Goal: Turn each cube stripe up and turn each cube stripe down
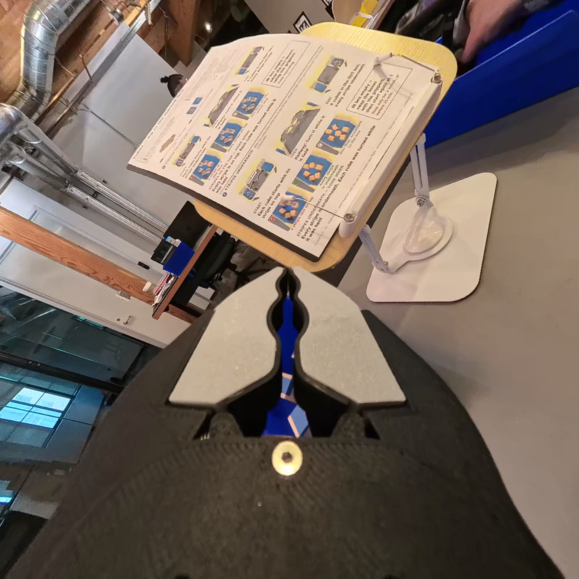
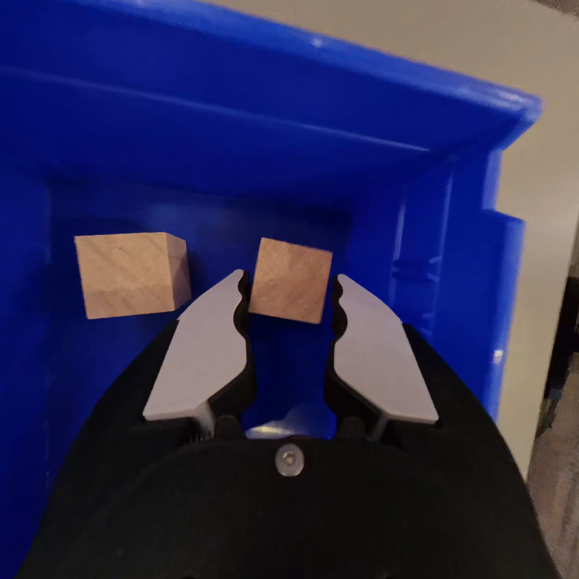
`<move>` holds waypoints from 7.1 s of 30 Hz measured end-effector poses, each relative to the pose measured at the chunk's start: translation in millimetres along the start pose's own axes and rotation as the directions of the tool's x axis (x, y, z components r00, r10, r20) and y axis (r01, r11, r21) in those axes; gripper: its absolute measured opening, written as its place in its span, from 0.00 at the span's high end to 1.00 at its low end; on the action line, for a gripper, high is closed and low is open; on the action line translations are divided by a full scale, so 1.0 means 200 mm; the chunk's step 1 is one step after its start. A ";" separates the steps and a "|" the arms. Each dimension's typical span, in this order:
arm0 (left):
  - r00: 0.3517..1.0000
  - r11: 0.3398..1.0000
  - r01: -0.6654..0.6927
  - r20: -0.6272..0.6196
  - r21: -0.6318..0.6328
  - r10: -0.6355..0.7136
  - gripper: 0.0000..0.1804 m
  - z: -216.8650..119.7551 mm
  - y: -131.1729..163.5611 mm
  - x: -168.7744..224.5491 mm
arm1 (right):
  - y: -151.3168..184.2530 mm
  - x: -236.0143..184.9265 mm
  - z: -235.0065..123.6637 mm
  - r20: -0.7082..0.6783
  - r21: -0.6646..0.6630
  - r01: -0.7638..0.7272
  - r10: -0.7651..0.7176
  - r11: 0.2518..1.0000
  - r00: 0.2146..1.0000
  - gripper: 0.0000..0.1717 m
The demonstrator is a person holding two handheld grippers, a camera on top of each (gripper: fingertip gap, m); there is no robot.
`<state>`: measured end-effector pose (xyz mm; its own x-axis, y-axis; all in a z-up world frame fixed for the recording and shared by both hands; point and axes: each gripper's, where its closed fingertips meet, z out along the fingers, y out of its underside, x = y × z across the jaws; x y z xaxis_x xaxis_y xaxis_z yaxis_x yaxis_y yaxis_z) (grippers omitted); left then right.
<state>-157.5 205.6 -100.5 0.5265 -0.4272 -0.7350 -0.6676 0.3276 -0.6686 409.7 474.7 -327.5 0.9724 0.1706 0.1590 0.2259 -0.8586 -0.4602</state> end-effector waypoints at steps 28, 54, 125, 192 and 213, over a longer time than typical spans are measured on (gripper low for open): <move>0.996 0.963 0.011 -0.083 -0.269 -0.034 0.78 -0.17 0.34 -0.07 | 0.65 -1.33 -1.33 0.300 0.614 0.169 -0.426 0.771 0.853 0.74; 0.925 0.919 -0.057 -0.367 -0.391 -0.099 0.72 -0.04 0.67 0.08 | 0.77 -1.91 -0.88 0.104 0.716 0.388 -0.638 0.580 0.763 0.69; 0.988 0.941 -0.060 -0.117 0.332 0.104 0.75 -0.03 -0.73 0.48 | 0.63 -2.11 -2.02 0.839 0.542 -0.411 -0.502 0.733 0.212 0.61; 0.979 0.849 0.000 -0.173 0.529 0.108 0.75 0.11 -1.10 0.72 | 0.63 -1.85 -2.20 0.860 0.478 -0.477 -0.505 0.738 0.080 0.74; 0.969 0.859 0.206 -0.219 0.468 -0.113 0.74 0.19 -1.02 0.68 | 0.57 -1.77 -2.15 0.741 0.666 -0.350 -0.529 0.659 0.413 0.64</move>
<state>71.0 111.5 -68.4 0.4707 -0.6357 -0.6119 -0.2187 0.5878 -0.7789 65.4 109.7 -61.2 0.3252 0.8831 -0.3383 -0.1527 -0.3040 -0.9404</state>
